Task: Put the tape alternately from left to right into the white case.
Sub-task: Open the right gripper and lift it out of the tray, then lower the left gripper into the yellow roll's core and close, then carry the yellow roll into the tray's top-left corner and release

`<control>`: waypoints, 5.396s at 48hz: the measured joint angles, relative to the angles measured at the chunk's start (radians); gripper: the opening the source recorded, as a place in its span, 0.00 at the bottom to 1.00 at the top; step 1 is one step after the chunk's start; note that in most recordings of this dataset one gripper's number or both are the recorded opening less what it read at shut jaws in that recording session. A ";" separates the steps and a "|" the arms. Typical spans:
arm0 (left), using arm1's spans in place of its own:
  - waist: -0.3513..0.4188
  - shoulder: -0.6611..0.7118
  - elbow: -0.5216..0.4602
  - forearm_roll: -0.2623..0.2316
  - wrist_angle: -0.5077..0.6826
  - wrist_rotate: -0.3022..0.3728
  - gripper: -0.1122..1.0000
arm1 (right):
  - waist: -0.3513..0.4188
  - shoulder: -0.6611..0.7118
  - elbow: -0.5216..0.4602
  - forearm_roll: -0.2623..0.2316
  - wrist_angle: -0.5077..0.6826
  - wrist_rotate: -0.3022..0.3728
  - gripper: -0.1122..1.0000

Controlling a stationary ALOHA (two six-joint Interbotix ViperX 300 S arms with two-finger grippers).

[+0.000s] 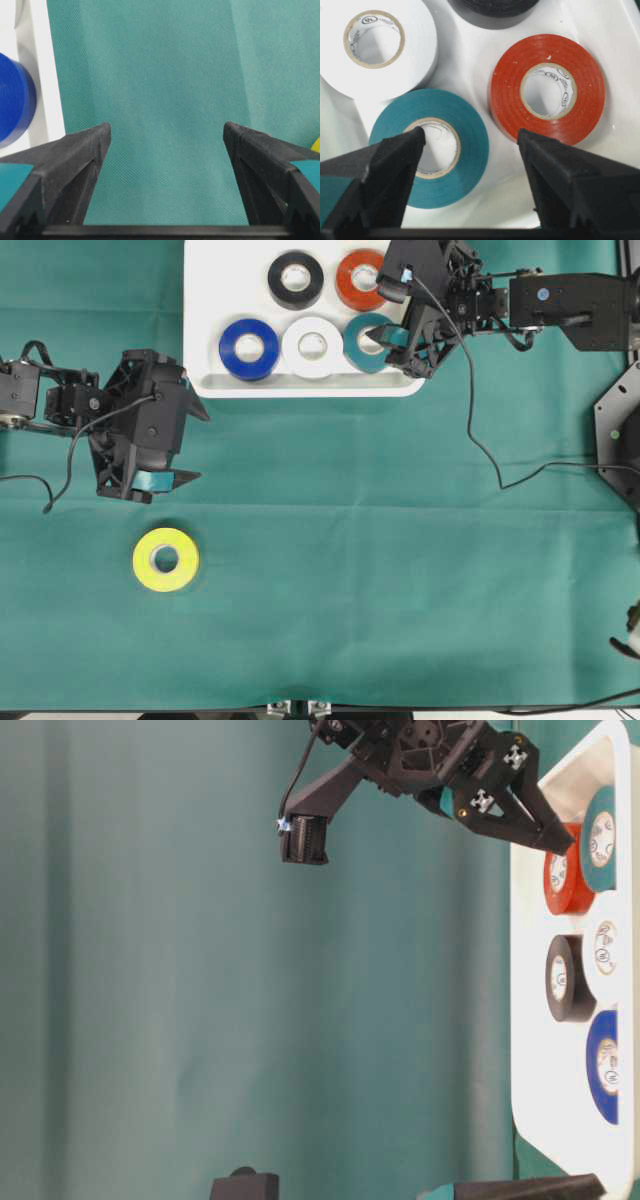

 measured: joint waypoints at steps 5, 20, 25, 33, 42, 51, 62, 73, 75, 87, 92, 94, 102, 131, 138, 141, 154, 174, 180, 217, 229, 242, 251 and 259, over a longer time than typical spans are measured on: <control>-0.006 0.000 0.000 0.000 0.012 -0.003 0.76 | 0.000 0.002 0.000 0.000 0.000 0.000 0.83; -0.026 0.000 0.000 -0.002 0.040 -0.054 0.76 | 0.052 -0.023 0.002 0.000 -0.012 0.000 0.83; -0.034 0.000 -0.002 0.000 0.040 -0.064 0.76 | 0.083 -0.043 0.002 0.000 -0.018 0.000 0.83; -0.038 0.000 0.000 0.000 0.040 -0.075 0.76 | 0.138 -0.066 0.002 0.000 -0.021 0.000 0.83; -0.049 0.000 -0.002 -0.002 0.041 -0.080 0.76 | 0.210 -0.074 0.002 0.000 -0.021 0.000 0.83; -0.060 0.000 -0.002 -0.002 0.048 -0.109 0.76 | 0.282 -0.075 0.002 0.000 -0.021 0.000 0.83; -0.077 0.000 -0.002 0.000 0.063 -0.163 0.76 | 0.367 -0.075 0.002 0.000 -0.023 0.002 0.83; -0.107 0.000 -0.002 -0.002 0.086 -0.233 0.76 | 0.419 -0.075 0.000 0.000 -0.023 0.005 0.83; -0.117 0.000 0.000 -0.002 0.087 -0.249 0.76 | 0.425 -0.075 0.002 0.000 -0.026 0.005 0.83; -0.175 0.000 0.003 0.000 0.091 -0.336 0.76 | 0.442 -0.052 0.002 0.000 -0.052 0.006 0.83; -0.206 0.000 0.003 0.000 0.095 -0.379 0.76 | 0.443 -0.051 0.000 0.000 -0.057 0.006 0.83; -0.213 0.000 0.003 -0.002 0.097 -0.390 0.76 | 0.443 -0.051 0.002 0.000 -0.057 0.006 0.83; -0.239 0.012 0.003 -0.002 0.100 -0.439 0.76 | 0.443 -0.051 0.000 0.000 -0.058 0.006 0.83; -0.287 0.121 0.003 -0.002 0.098 -0.518 0.76 | 0.443 -0.041 0.000 0.000 -0.058 0.006 0.83; -0.290 0.144 -0.003 0.000 0.097 -0.518 0.76 | 0.443 -0.040 0.002 0.000 -0.058 0.006 0.83; -0.291 0.152 -0.003 -0.002 0.097 -0.518 0.76 | 0.443 -0.040 0.000 0.000 -0.058 0.006 0.83; -0.291 0.170 -0.005 -0.002 0.094 -0.518 0.76 | 0.443 -0.040 0.000 0.000 -0.058 0.006 0.83; -0.291 0.186 -0.003 -0.002 0.043 -0.520 0.75 | 0.443 -0.040 0.002 0.000 -0.058 0.006 0.83; -0.293 0.193 -0.005 -0.002 0.037 -0.520 0.73 | 0.443 -0.040 0.002 0.000 -0.058 0.006 0.83; -0.287 0.192 0.012 0.002 0.031 -0.515 0.08 | 0.443 -0.040 0.000 0.000 -0.057 0.003 0.83; -0.287 0.181 0.012 0.000 0.032 -0.514 0.08 | 0.443 -0.040 0.000 0.000 -0.057 0.002 0.83; -0.293 0.103 0.003 0.000 0.069 -0.509 0.08 | 0.443 -0.040 0.000 0.000 -0.057 0.002 0.83; -0.293 0.025 -0.011 0.000 0.124 -0.506 0.08 | 0.443 -0.040 0.000 0.000 -0.055 0.003 0.83; -0.290 -0.011 -0.015 0.002 0.153 -0.506 0.08 | 0.443 -0.040 0.000 0.000 -0.055 0.003 0.83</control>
